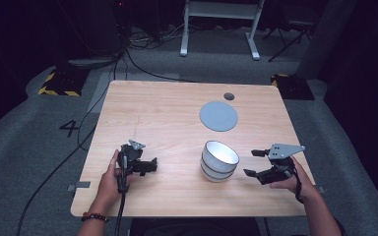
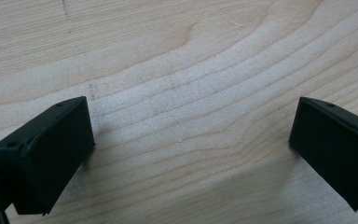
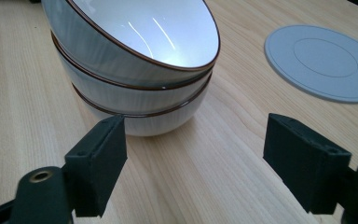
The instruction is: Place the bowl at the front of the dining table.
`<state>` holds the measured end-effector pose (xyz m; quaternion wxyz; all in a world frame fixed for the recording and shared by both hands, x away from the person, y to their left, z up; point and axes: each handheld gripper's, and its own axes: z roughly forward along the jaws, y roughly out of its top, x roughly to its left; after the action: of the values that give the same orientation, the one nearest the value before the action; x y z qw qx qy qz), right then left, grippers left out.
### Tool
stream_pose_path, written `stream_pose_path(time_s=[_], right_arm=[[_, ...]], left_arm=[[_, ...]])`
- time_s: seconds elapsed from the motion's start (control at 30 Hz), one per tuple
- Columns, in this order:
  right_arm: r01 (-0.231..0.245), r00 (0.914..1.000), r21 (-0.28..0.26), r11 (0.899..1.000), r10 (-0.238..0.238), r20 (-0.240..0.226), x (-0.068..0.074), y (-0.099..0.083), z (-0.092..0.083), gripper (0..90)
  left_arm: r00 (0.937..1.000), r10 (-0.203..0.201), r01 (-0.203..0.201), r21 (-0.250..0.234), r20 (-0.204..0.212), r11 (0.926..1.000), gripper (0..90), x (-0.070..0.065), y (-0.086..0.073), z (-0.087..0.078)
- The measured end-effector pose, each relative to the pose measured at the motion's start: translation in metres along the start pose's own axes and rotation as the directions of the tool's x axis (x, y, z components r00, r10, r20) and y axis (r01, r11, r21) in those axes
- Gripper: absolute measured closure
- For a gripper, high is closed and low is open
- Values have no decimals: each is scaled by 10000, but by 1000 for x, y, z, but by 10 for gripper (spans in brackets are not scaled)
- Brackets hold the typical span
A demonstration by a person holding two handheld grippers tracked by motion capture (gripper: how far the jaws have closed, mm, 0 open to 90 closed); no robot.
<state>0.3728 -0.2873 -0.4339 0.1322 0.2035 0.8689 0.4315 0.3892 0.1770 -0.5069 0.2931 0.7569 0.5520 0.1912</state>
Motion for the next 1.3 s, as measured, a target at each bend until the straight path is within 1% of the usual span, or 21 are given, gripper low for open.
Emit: stream_pose_path(time_s=[0.13,0.2,0.23,0.3,0.37,0.4,0.5,0.53,0.57,0.67,0.73,0.77,0.93,1.0,1.03,1.17,1.2,1.3], right_arm=[[85,9997,-59,9999,-87,-223,4,5,1,214],[290,9994,3,9996,-290,-178,5,9,2,214],[217,9995,-38,9998,-218,-249,6,10,2,214],[326,9990,-64,9994,-328,-319,7,13,4,214],[326,9986,-61,9994,-328,-403,8,16,5,214],[486,9976,-84,9988,-490,-497,10,19,7,214],[514,9968,-62,9987,-517,-606,12,23,8,215],[578,9960,-73,9983,-581,-682,13,25,9,216],[627,9960,1,9980,-626,-645,14,26,10,216],[742,9936,-11,9972,-740,-850,17,31,13,216],[845,9922,-96,9964,-850,-915,19,34,14,218],[800,9923,-89,9968,-805,-945,19,35,15,218],[901,9892,-82,9959,-904,-1153,23,42,17,221],[1066,9873,-60,9943,-1066,-1174,25,45,18,222],[1022,9861,-136,9947,-1031,-1301,26,48,20,224],[1084,9838,-79,9941,-1084,-1427,26,54,24,227],[1014,9832,-134,9948,-1022,-1511,26,55,26,229],[1049,9808,-105,9944,-1052,-1642,27,59,30,237]], left_arm=[[10000,-3,3,-5,0,10000,0,0,0,0],[10000,-14,14,-2,19,10000,0,0,0,0],[10000,9,-9,11,1,10000,0,0,0,0],[10000,-8,8,-4,6,10000,0,0,0,0],[10000,-4,4,-3,2,10000,0,0,0,0],[10000,-5,5,-3,6,10000,0,0,0,0],[10000,-2,2,-1,1,10000,0,0,0,0],[10000,-2,2,-1,1,10000,0,0,0,0],[10000,-1,1,-2,0,10000,0,0,0,0],[10000,-2,2,-2,0,10000,0,0,0,0],[10000,-4,4,-2,2,10000,0,0,0,0],[10000,10,-10,16,14,10000,0,0,0,0],[10000,-7,7,-3,8,10000,0,0,0,0],[10000,18,-18,12,-6,10000,0,0,0,0],[10000,-10,10,-5,5,10000,0,0,0,0],[10000,-5,5,0,8,10000,0,0,0,0],[10000,-7,7,-2,9,10000,0,0,0,0],[10000,-11,11,-3,17,10000,0,0,0,0]])
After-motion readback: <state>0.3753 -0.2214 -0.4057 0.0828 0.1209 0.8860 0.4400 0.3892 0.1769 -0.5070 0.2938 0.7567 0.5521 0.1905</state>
